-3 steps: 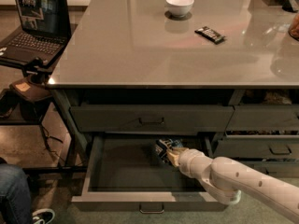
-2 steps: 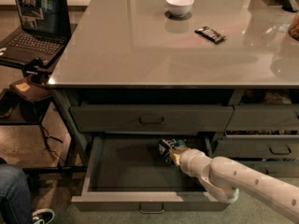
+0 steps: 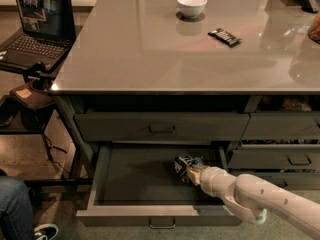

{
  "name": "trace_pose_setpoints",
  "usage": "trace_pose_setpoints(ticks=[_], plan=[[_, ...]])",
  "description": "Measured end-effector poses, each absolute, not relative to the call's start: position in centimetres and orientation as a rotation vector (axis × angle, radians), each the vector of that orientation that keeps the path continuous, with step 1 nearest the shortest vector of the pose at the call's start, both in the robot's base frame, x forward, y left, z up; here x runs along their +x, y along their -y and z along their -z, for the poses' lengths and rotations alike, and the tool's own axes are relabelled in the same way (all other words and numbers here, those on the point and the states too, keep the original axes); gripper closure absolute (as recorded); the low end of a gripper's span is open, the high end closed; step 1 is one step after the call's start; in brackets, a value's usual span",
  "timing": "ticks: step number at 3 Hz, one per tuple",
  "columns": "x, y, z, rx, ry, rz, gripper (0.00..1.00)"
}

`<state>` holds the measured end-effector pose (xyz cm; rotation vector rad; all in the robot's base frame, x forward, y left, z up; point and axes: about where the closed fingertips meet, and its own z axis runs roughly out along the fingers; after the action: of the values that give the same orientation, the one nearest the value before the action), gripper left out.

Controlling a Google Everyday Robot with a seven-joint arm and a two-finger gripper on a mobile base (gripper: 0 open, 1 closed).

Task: Place blue chip bag into middle drawer

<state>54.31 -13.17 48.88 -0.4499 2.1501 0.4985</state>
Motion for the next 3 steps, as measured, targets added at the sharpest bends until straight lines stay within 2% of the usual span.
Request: trace_pose_setpoints(ticks=[1,3], plan=[[54.09,13.14,-48.86,-0.452,-2.150,-0.511,0.86],[54.09,13.13,-48.86,-0.452,-2.150,-0.511,0.39]])
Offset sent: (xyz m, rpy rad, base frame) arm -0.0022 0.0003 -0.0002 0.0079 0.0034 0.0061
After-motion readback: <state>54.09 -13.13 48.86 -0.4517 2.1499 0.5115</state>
